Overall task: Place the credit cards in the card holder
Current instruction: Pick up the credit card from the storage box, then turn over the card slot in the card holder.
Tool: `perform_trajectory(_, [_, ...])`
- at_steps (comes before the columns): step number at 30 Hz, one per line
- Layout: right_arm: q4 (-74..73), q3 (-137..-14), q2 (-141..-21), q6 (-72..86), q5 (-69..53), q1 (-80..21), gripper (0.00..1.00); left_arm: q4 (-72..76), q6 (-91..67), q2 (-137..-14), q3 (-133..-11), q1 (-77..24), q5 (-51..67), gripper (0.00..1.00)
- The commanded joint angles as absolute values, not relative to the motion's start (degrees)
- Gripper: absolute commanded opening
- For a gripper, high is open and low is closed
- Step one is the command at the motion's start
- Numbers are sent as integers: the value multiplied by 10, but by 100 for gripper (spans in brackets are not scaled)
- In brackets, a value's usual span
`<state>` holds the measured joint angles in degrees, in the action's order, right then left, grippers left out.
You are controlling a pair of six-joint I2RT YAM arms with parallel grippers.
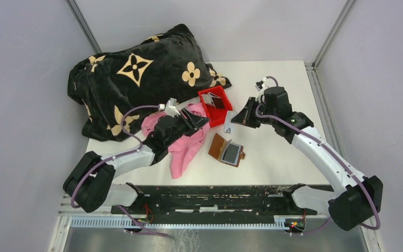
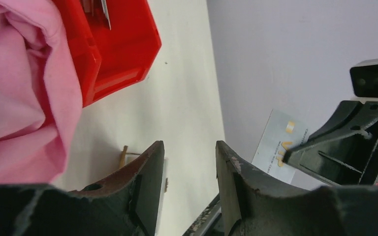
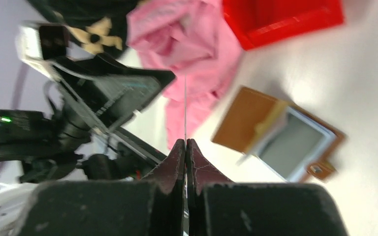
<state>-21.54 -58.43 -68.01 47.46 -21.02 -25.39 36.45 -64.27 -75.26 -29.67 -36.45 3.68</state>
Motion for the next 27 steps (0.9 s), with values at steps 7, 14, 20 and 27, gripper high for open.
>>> perform_trajectory(7, [-484,-620,-688,358,-122,-253,1,267,-466,-815,-381,-363,117,51])
perform_trajectory(14, [-491,-615,-734,355,-134,-266,1,266,-438,-844,-390,-363,165,48])
perform_trajectory(20, [-473,-603,-765,372,-119,-290,1,266,-424,-853,-386,-366,185,43])
perform_trajectory(27, [-449,-593,-806,390,-104,-307,1,261,-405,-861,-391,-377,204,39])
